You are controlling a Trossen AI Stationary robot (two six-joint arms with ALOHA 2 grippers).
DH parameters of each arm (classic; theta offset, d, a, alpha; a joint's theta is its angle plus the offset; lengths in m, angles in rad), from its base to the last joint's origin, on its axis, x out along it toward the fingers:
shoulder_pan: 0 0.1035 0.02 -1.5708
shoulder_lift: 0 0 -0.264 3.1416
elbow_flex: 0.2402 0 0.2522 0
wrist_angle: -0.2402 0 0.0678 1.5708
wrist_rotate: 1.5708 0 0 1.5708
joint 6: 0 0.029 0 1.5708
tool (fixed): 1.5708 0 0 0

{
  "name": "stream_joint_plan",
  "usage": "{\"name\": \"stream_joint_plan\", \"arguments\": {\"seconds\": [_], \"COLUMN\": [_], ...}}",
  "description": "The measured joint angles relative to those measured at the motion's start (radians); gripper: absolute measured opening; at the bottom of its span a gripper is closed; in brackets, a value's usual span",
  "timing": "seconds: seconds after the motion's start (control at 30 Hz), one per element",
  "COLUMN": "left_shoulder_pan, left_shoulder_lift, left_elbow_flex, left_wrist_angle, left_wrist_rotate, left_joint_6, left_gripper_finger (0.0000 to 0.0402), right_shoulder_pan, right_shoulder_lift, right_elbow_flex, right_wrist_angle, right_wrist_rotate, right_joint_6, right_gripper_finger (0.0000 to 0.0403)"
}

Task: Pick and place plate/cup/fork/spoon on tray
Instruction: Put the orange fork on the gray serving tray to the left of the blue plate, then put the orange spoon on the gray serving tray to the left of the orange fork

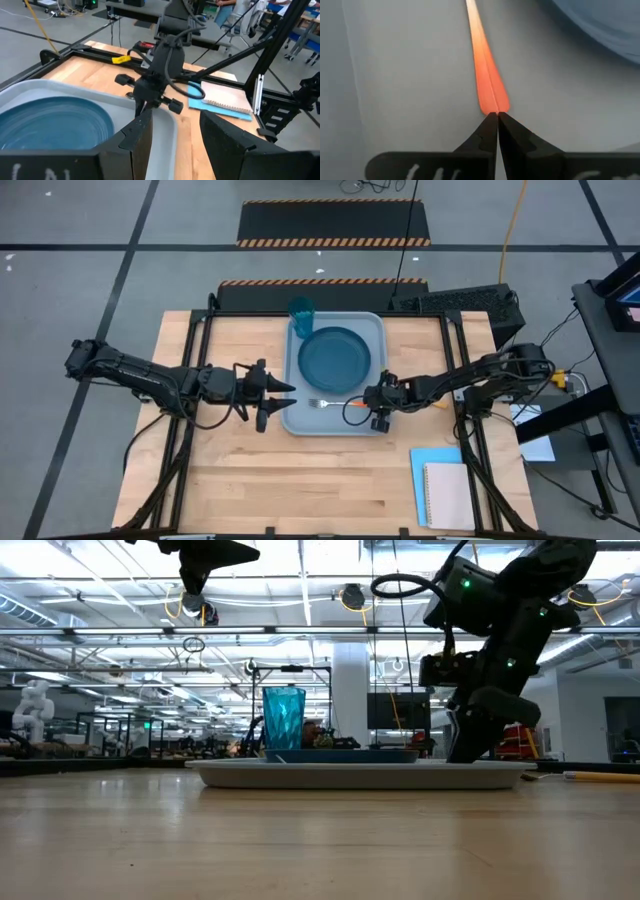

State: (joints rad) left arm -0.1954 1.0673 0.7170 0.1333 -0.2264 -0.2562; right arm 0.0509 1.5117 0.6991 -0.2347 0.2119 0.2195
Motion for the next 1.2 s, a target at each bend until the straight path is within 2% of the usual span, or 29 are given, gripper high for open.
{"name": "stream_joint_plan", "arguments": {"seconds": [0.2, 0.7, 0.83, 1.03, 1.2], "left_shoulder_pan": [-0.005, -0.008, -0.008, -0.008, -0.010], "left_shoulder_lift": [0.000, 0.000, 0.000, 0.000, 0.000], "left_elbow_flex": [0.000, 0.000, 0.000, 0.000, 0.000], "left_wrist_angle": [0.002, -0.001, -0.002, -0.006, -0.012], "left_wrist_rotate": [0.000, 0.000, 0.000, 0.000, 0.001], "left_joint_6": [0.000, 0.013, 0.027, 0.039, 0.039], "left_gripper_finger": [0.0166, 0.0166, 0.0166, 0.0166, 0.0166], "right_shoulder_pan": [-0.001, -0.003, -0.003, 0.024, 0.037], "right_shoulder_lift": [0.009, -0.013, -0.050, -0.108, -0.170], "right_elbow_flex": [0.000, 0.003, 0.040, 0.065, 0.065], "right_wrist_angle": [0.059, 0.051, -0.042, -0.203, -0.362], "right_wrist_rotate": [0.000, -0.007, 0.001, 0.119, 0.159], "right_joint_6": [-0.026, -0.008, 0.046, 0.168, 0.315], "right_gripper_finger": [0.0006, 0.0006, 0.0006, 0.0006, 0.0006]}}
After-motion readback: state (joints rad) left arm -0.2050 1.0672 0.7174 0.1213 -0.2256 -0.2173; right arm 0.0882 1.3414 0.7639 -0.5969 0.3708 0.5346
